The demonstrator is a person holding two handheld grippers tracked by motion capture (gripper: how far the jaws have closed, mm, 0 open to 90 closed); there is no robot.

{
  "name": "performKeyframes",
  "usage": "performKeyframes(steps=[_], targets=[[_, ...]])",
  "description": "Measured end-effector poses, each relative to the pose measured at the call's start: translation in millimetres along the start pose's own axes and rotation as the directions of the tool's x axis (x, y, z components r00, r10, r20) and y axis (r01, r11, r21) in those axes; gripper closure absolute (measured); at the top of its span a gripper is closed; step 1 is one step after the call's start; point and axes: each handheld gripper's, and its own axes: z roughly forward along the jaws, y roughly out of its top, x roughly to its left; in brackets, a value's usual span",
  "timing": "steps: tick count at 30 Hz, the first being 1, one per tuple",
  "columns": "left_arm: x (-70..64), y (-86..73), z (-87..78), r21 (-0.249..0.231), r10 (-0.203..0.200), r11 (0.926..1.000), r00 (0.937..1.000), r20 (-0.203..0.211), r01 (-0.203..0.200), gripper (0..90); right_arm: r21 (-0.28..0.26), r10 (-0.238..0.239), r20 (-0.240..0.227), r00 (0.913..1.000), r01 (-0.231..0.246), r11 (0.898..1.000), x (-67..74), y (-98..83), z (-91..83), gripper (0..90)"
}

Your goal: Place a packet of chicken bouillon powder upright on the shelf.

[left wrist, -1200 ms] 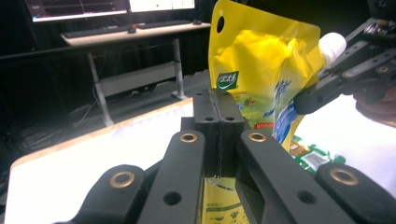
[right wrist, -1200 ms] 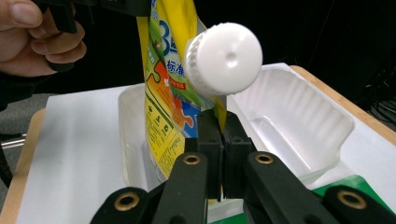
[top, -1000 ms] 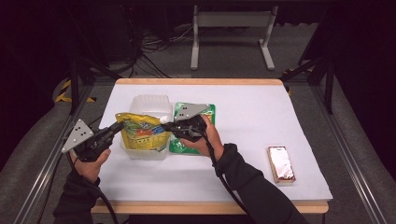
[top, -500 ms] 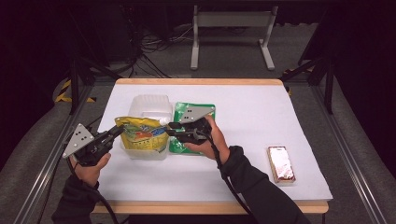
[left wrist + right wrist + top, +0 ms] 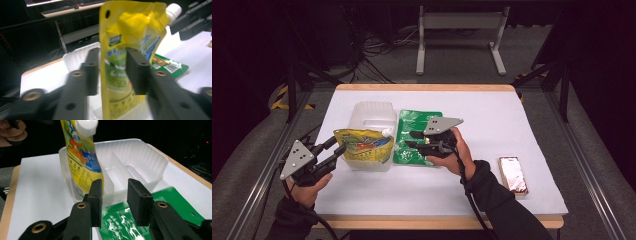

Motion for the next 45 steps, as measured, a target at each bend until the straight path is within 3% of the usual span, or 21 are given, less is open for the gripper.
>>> performKeyframes(steps=[5,7,10,12,15,16,22,24,27,28,29,31,33,34,35,36,37,38,40,42,45], targets=[[-7.5,-10.1,-5.2,0.036,-0.018,0.9992,0.9998,-0.007,0.019,39.1,0.003,0.012,0.027,0.9996,-0.012,1.000,-7.4,-11.7,-19.2,64.6],[-8.1,-15.3,-5.2,0.056,-0.048,0.9973,0.9988,0.007,0.047,31.3,0.009,0.010,0.035,0.9993,-0.010,1.000,-10.0,-15.7,-24.4,64.6],[-12.8,-22.9,-4.8,0.097,-0.042,0.9943,0.9990,-0.014,0.043,22.0,0.025,0.015,0.052,0.9985,-0.016,1.000,-14.5,-23.9,-36.2,64.1],[-14.4,-25.4,-4.8,0.106,-0.044,0.9934,0.9990,-0.008,0.045,20.3,0.026,0.019,0.055,0.9983,-0.020,0.999,-16.0,-26.4,-40.1,64.2],[-24.0,-32.6,-4.9,0.153,-0.014,0.9881,0.9998,-0.012,0.016,17.1,0.032,0.034,0.082,0.9960,-0.036,0.999,-21.4,-35.6,-55.6,64.6],[-29.6,-36.5,-5.6,0.165,-0.015,0.9862,0.9996,0.023,0.011,17.9,0.034,0.037,0.085,0.9957,-0.040,0.999,-22.8,-37.3,-58.8,64.7],[-47.7,-50.0,-0.4,0.243,-0.013,0.9698,0.9942,0.107,-0.014,16.4,0.059,0.024,0.128,0.9915,-0.031,0.998,-27.9,-44.9,-76.5,62.9],[-54.6,-56.1,3.4,0.287,-0.019,0.9577,0.9877,0.155,-0.026,18.0,0.095,0.006,0.151,0.9885,-0.021,0.995,-28.6,-50.9,-85.9,60.7],[-60.8,-61.4,6.8,0.309,-0.036,0.9505,0.9755,0.217,-0.033,20.5,0.150,-0.011,0.199,0.9800,-0.019,0.989,-31.5,-63.4,-101.4,57.8],[-60.8,-61.4,6.8,0.309,-0.036,0.9505,0.9755,0.217,-0.033,20.8,0.150,-0.011,0.199,0.9800,-0.019,0.989,-31.5,-63.4,-101.4,57.8],[-65.2,-63.0,10.1,0.325,-0.010,0.9432,0.9732,0.230,-0.067,20.8,0.170,-0.010,0.216,0.9763,-0.027,0.985,-33.6,-68.6,-108.3,56.4],[-67.0,-64.5,12.7,0.324,-0.027,0.9443,0.9663,0.256,-0.059,20.4,0.230,-0.001,0.291,0.9568,-0.069,0.971,-42.7,-89.4,-131.9,51.0],[-68.9,-65.1,14.6,0.330,-0.010,0.9408,0.9657,0.260,-0.079,19.9,0.240,0.042,0.336,0.9409,-0.129,0.962,-49.4,-103.1,-146.5,49.3],[-68.9,-65.1,14.6,0.330,-0.010,0.9408,0.9657,0.260,-0.079,19.5,0.240,0.042,0.336,0.9409,-0.129,0.962,-49.4,-103.1,-146.5,49.3],[-70.6,-65.6,15.8,0.325,-0.019,0.9426,0.9597,0.281,-0.076,19.3,0.248,0.097,0.378,0.9206,-0.202,0.948,-56.2,-116.8,-159.9,45.5],[-70.6,-65.6,15.8,0.325,-0.019,0.9426,0.9597,0.281,-0.076,19.3,0.248,0.097,0.378,0.9206,-0.202,0.948,-56.2,-116.8,-159.9,45.5],[-71.3,-65.7,16.5,0.327,-0.014,0.9416,0.9591,0.283,-0.082,19.3,0.258,0.111,0.396,0.9115,-0.226,0.939,-58.8,-122.0,-164.8,45.2],[-71.9,-65.7,17.1,0.329,-0.014,0.9404,0.9572,0.289,-0.086,19.5,0.274,0.124,0.430,0.8940,-0.261,0.926,-63.2,-131.0,-172.4,42.0],[-74.3,-66.1,19.3,0.330,-0.007,0.9384,0.9495,0.314,-0.102,19.5,0.261,0.178,0.453,0.8734,-0.321,0.910,-67.2,-137.8,-178.2,40.0],[-75.5,-66.2,20.7,0.330,-0.007,0.9377,0.9436,0.331,-0.109,19.5,0.253,0.246,0.457,0.8547,-0.390,0.885,-71.8,-145.7,-181.8,35.0],[-76.0,-66.4,22.3,0.333,-0.006,0.9361,0.9414,0.337,-0.114,19.2,0.259,0.288,0.491,0.8222,-0.453,0.853,-76.8,-153.6,-182.9,32.5]])
